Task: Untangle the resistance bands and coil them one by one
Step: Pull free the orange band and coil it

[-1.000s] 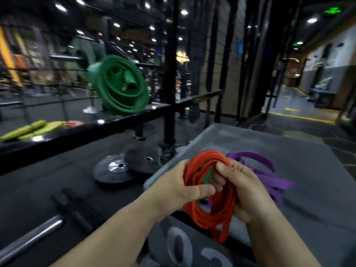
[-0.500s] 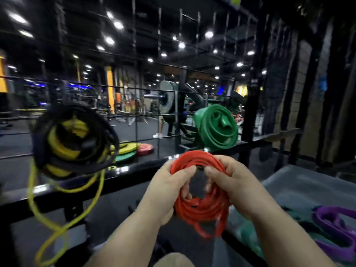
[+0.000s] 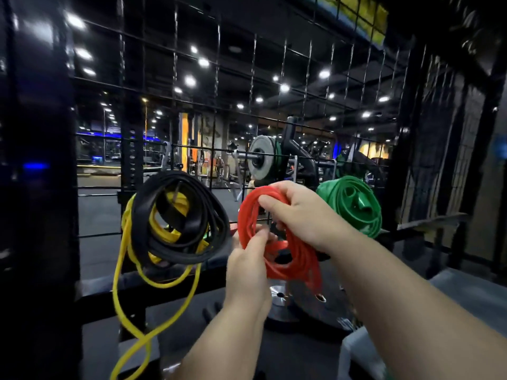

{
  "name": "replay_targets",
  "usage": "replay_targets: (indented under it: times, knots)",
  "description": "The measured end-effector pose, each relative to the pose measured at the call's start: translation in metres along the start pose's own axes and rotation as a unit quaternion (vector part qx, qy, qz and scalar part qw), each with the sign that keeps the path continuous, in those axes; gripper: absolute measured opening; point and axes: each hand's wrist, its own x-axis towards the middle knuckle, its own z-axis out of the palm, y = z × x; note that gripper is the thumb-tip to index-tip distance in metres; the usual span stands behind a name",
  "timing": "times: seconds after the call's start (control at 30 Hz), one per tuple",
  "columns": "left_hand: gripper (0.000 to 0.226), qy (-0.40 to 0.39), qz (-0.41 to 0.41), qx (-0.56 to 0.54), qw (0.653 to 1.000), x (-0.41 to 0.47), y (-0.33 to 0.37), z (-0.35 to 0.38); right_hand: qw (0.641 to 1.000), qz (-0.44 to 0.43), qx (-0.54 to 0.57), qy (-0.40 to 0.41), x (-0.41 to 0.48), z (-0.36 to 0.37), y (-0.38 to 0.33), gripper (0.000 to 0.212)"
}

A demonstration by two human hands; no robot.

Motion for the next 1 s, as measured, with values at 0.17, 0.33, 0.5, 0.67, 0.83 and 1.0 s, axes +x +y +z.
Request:
replay_targets:
  times: [0.17,0.33,0.5,0.67,0.83,1.0]
  knots:
    - [0.013,0.070,0.016,-0.045,0.996,0.009,0.002,0.013,0.987,-0.050,-0.139,-0.069,0.023,0.001,-0.023,0.024]
    - [0.012,0.089,0.036,-0.021,0.995,0.018,-0.001,0.016,0.981,-0.071,-0.148,-0.105,0.042,0.003,-0.032,0.032]
    - [0.015,0.087,0.047,-0.057,0.994,0.026,-0.002,0.021,0.982,-0.059,-0.128,-0.126,0.050,0.003,-0.026,0.027]
    - [0.008,0.079,0.065,-0.062,0.993,0.033,-0.006,0.023,0.984,-0.070,-0.113,-0.118,0.054,0.003,-0.019,0.018]
    - [0.033,0.103,0.084,-0.023,0.991,0.040,-0.005,0.026,0.991,-0.068,-0.077,-0.091,0.057,-0.003,-0.013,0.019]
    - [0.039,0.107,0.075,-0.010,0.991,0.051,-0.004,0.026,0.994,-0.057,-0.048,-0.078,0.062,-0.003,-0.009,0.022]
